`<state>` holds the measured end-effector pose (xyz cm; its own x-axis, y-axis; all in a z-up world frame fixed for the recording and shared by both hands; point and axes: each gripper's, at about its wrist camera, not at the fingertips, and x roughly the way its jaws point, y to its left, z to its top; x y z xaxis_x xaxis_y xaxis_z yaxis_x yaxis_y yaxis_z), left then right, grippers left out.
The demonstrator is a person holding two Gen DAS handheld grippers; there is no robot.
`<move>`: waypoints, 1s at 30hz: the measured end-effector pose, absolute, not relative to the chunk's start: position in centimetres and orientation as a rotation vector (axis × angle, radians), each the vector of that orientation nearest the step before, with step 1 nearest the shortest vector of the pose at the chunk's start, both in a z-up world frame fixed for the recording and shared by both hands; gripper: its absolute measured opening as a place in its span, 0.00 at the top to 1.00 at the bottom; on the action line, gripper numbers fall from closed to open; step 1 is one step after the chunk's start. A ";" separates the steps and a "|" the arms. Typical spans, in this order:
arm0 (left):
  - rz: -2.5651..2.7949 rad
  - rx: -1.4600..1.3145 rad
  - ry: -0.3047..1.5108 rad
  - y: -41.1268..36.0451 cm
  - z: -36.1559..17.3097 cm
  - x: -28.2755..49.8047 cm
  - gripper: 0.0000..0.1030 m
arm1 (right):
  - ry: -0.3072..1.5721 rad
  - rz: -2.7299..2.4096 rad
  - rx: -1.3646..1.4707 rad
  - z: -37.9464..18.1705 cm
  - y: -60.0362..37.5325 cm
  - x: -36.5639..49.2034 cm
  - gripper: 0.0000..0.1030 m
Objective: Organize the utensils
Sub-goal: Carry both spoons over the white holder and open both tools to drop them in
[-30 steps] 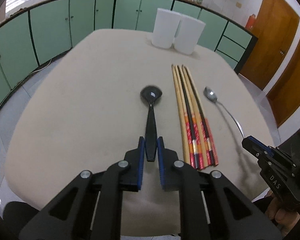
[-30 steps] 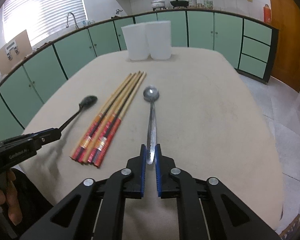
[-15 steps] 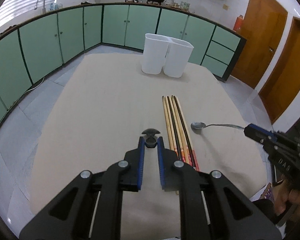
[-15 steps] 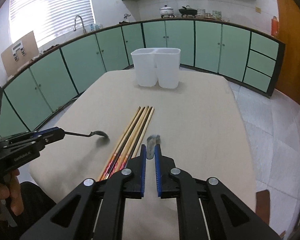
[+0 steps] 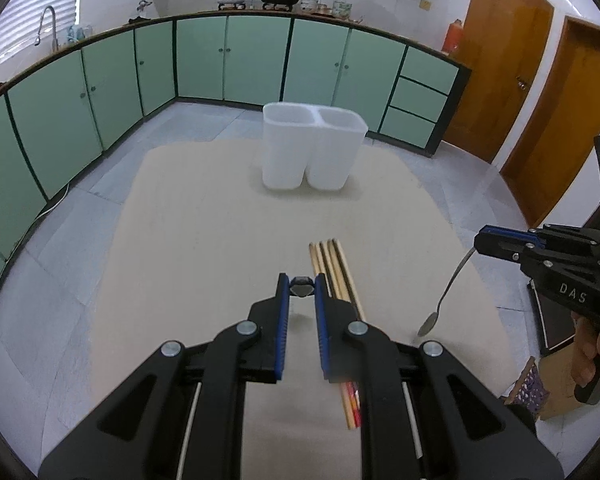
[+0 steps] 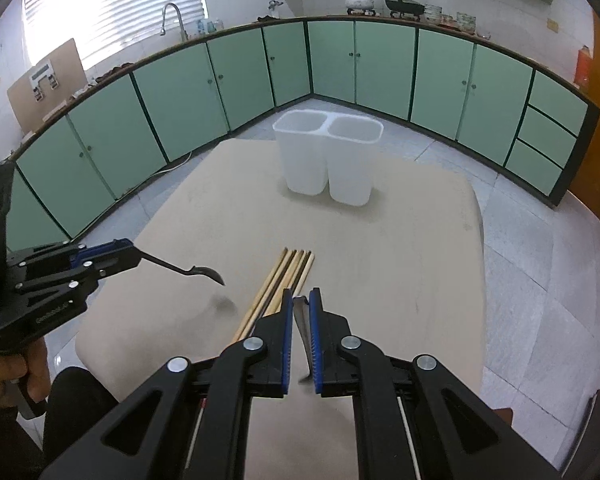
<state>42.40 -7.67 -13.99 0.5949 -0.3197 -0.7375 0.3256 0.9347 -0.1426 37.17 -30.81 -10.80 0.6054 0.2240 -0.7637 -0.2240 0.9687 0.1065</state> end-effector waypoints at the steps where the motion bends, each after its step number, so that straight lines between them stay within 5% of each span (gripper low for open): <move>1: -0.376 0.011 0.853 -7.8 -13.6 42.9 0.89 | 0.886 0.262 -0.001 -10.4 -30.8 37.6 0.92; 20: -0.366 0.025 0.765 -12.9 -4.0 59.5 0.89 | 0.811 0.190 -0.009 1.3 -31.4 53.8 0.92; 30: -0.341 0.041 0.843 -14.3 -9.5 65.7 0.88 | 0.890 0.129 -0.006 -4.8 -32.0 60.5 0.92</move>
<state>65.70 -14.32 -9.52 0.6147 -0.2797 -0.7375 0.3119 0.9450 -0.0984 60.52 -31.98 -4.81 0.6223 0.1101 -0.7750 -0.1152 0.9922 0.0485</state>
